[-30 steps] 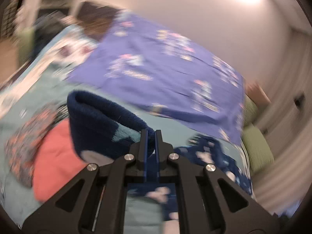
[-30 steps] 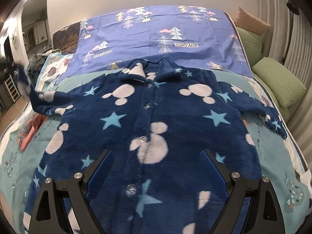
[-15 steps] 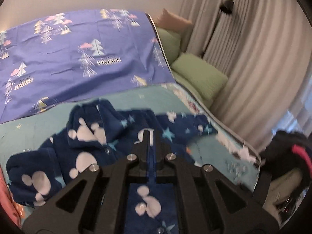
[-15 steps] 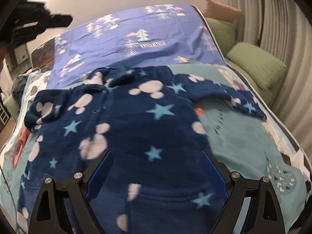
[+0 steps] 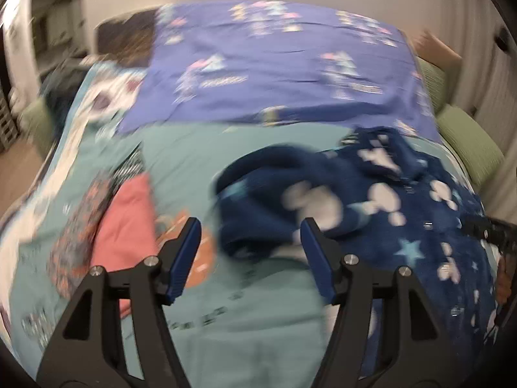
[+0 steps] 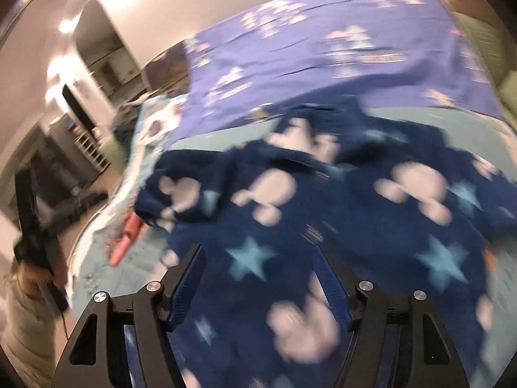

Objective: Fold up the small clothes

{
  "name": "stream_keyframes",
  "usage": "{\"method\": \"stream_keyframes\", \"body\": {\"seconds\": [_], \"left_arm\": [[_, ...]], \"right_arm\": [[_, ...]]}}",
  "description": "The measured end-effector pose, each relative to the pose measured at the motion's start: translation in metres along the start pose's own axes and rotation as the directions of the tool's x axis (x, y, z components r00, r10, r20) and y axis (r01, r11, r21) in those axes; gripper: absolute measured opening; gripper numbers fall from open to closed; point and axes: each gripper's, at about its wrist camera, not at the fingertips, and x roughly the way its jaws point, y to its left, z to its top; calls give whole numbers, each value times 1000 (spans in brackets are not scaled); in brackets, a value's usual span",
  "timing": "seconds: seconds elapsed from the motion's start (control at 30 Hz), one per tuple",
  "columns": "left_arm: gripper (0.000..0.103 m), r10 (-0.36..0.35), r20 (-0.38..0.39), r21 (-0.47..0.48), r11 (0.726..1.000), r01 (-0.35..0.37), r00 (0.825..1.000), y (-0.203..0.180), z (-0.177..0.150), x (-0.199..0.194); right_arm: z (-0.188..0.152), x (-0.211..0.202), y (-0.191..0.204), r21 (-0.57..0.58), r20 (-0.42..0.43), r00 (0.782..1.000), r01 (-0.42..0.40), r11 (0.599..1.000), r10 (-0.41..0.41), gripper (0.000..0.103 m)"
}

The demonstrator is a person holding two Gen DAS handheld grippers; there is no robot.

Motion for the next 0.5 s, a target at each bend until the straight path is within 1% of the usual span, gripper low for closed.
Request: {"method": "stream_keyframes", "body": {"seconds": [0.07, 0.13, 0.2, 0.27, 0.33, 0.4, 0.47, 0.5], "left_arm": [[65, 15, -15, -34, 999, -16, 1000, 19, -9, 11], [65, -2, -38, -70, 998, -1, 999, 33, -17, 26], [65, -31, -58, -88, 996, 26, 998, 39, -22, 42], [65, -65, -71, -79, 995, 59, 995, 36, -26, 55], [65, -91, -77, -59, 994, 87, 993, 30, -29, 63], [66, -110, -88, -30, 994, 108, 990, 20, -29, 74], [66, -101, -103, -5, 995, 101, 990, 10, -29, 86], [66, -94, -109, 0, 995, 95, 990, 5, -28, 93]], "right_arm": [[21, 37, 11, -17, -57, 998, -34, 999, 33, 71], [33, 70, 17, -10, -115, 993, -24, 1000, 22, 72], [43, 102, 20, 5, -160, 987, -5, 1000, 5, 72], [47, 129, 19, 17, -188, 982, -10, 1000, 13, 73], [49, 151, 16, 39, -219, 976, -13, 999, 22, 78], [50, 169, 17, 53, -225, 974, -11, 999, 22, 83], [52, 175, 22, 46, -191, 981, -14, 999, 23, 83], [54, 176, 26, 41, -184, 982, -29, 999, 36, 76]]}}
